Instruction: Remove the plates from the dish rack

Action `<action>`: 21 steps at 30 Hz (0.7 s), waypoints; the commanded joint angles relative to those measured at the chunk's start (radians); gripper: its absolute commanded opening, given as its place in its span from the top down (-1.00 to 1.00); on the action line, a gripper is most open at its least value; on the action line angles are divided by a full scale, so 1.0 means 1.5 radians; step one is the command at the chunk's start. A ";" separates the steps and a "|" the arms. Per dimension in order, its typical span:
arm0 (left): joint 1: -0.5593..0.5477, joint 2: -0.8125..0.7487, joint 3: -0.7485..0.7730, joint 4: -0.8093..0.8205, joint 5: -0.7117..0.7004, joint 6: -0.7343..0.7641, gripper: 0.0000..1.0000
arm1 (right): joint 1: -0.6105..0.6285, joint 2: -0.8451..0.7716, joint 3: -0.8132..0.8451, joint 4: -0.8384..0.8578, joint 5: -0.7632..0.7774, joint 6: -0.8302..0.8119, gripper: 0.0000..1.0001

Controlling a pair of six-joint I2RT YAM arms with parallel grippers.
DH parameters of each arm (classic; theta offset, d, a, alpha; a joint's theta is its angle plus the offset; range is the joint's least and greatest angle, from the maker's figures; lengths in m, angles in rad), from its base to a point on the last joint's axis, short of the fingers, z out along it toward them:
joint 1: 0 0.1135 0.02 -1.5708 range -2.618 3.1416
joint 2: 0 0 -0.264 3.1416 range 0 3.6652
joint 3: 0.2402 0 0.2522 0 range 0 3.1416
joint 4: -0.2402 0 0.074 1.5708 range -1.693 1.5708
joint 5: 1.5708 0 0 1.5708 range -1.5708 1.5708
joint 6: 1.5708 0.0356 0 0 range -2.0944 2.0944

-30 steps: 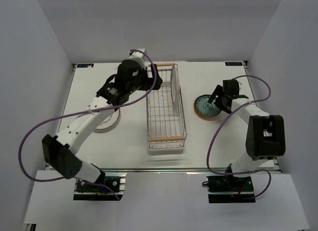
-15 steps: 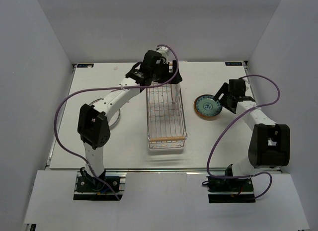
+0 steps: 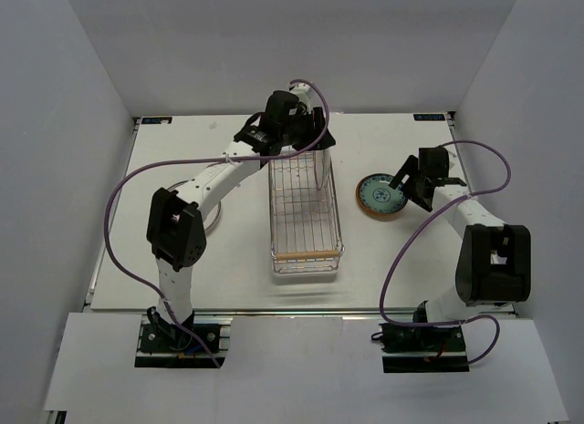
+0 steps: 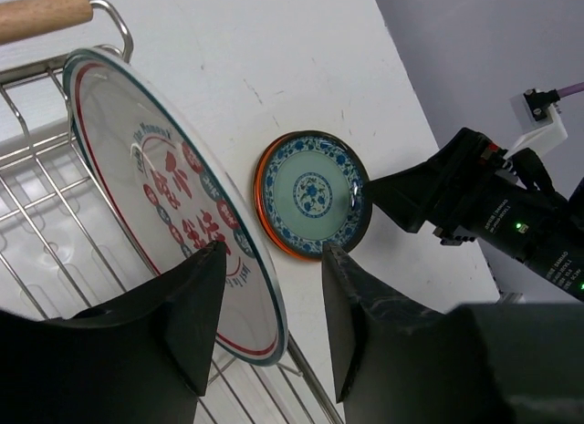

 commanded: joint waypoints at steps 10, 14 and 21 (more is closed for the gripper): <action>-0.004 0.021 0.047 0.013 0.019 -0.025 0.34 | -0.003 0.000 0.004 0.001 0.008 -0.005 -0.79; -0.004 0.017 0.051 0.008 0.011 -0.030 0.53 | -0.004 0.000 0.004 0.001 0.006 -0.005 -0.79; -0.004 -0.002 0.044 -0.005 -0.021 -0.026 0.74 | -0.004 0.001 0.007 -0.003 0.005 -0.005 -0.79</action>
